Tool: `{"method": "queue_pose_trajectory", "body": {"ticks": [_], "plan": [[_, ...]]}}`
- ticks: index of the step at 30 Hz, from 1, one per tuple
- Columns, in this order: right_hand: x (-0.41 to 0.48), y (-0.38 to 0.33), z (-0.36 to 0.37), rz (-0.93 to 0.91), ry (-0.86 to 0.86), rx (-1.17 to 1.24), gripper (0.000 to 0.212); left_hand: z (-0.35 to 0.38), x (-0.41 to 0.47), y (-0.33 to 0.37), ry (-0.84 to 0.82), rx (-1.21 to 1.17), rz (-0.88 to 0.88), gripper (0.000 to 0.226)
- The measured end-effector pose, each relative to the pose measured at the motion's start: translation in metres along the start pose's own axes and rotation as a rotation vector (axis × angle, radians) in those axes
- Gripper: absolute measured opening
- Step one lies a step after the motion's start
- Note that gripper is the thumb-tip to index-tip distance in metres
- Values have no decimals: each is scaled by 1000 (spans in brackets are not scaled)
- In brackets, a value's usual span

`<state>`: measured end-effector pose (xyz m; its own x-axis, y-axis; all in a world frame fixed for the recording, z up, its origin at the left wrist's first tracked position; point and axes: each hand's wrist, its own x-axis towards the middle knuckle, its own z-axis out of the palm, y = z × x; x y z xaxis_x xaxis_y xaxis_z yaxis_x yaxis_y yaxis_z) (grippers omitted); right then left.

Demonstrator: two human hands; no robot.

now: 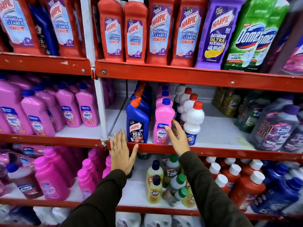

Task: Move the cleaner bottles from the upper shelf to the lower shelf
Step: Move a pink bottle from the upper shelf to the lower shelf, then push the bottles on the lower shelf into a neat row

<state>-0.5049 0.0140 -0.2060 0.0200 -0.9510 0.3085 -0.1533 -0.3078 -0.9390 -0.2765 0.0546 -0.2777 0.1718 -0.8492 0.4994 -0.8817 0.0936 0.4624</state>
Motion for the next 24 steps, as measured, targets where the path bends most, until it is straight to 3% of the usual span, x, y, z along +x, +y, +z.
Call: {"method": "queue_pose_trajectory", "body": {"ticks": [4, 9, 11, 14, 17, 20, 21, 23, 24], "plan": [[-7, 3, 5, 23, 16, 35, 54, -1, -10, 34, 120, -216, 56, 69], [-23, 1, 11, 176, 118, 283, 43, 2, -17, 83, -23, -544, 172, 57], [-27, -2, 14, 202, 125, 337, 33, 3, -15, 100, -83, -742, 76, 56], [-32, -8, 15, 264, 85, 388, 38, 7, -8, 113, -131, -884, -129, 62], [-41, -15, 17, 197, 60, 375, 42, 6, 1, 122, -221, -974, -258, 70], [-64, -58, 32, 157, 79, 356, 93, 26, 15, 147, -409, -931, -308, 65], [-69, -69, 34, 140, 60, 438, 95, 31, 17, 151, -453, -919, -319, 62], [-64, -59, 32, 145, 79, 405, 96, 26, 17, 146, -398, -909, -330, 64], [-57, -48, 28, 173, 75, 366, 84, 17, 14, 140, -334, -917, -328, 66]]}}
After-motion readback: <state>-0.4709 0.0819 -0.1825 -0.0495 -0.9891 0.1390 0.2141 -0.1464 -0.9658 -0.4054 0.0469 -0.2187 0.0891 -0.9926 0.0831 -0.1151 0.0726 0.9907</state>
